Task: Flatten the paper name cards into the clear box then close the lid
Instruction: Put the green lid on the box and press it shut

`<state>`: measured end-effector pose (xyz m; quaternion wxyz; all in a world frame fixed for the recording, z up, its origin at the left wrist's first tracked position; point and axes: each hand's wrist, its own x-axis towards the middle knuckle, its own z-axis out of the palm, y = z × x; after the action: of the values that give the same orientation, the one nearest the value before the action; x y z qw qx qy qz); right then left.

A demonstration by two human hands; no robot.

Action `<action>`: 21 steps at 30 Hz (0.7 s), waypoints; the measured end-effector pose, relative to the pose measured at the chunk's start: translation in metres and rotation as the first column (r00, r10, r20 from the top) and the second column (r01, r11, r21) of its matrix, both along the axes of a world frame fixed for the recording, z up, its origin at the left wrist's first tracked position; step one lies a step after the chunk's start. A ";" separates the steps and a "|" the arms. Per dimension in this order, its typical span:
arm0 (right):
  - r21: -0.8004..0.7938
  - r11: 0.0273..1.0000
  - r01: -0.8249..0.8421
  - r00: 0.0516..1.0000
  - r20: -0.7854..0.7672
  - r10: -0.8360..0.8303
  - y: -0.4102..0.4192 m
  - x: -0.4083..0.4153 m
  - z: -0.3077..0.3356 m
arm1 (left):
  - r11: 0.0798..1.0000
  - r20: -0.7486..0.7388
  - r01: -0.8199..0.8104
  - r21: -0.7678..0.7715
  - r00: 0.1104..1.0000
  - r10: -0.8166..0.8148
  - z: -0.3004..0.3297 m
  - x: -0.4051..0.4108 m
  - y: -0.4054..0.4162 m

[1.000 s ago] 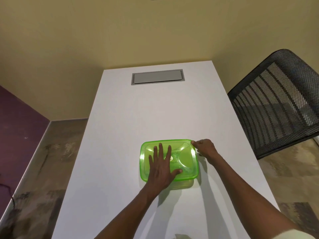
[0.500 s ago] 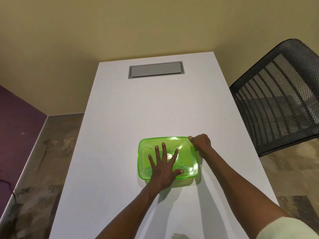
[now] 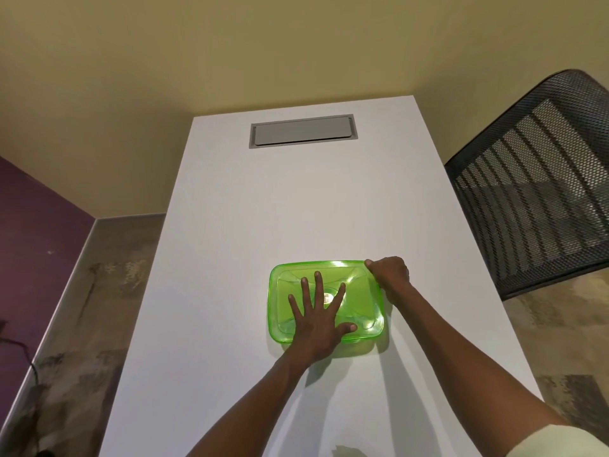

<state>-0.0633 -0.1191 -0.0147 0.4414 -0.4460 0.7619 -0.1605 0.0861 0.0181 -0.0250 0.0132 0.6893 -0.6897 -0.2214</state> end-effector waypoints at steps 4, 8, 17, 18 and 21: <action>-0.163 0.983 -0.082 0.996 -0.055 0.074 0.010 0.004 0.004 | 0.995 -0.061 -0.052 -0.080 0.997 0.047 0.001 0.006 0.005; -0.303 0.913 -0.273 0.933 -0.313 0.176 0.015 0.019 0.003 | 0.971 -0.193 -0.181 -0.157 0.970 0.149 0.004 0.018 0.012; -0.289 0.609 -0.739 0.673 -0.272 0.687 0.003 0.103 0.014 | 0.822 -0.239 -0.570 -0.007 0.799 0.552 0.017 0.045 0.010; -0.251 0.575 -0.778 0.626 -0.250 0.738 0.002 0.114 0.016 | 0.817 -0.252 -0.576 0.012 0.789 0.560 0.017 0.045 0.009; -0.135 0.506 -0.852 0.524 -0.185 0.832 0.000 0.145 0.016 | 0.808 -0.243 -0.590 -0.005 0.784 0.571 0.015 0.045 0.007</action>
<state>0.0814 -0.1194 0.0018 0.3773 -0.8104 0.4479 0.0167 0.1311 0.0246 -0.0098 0.1879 0.8365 -0.4462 -0.2566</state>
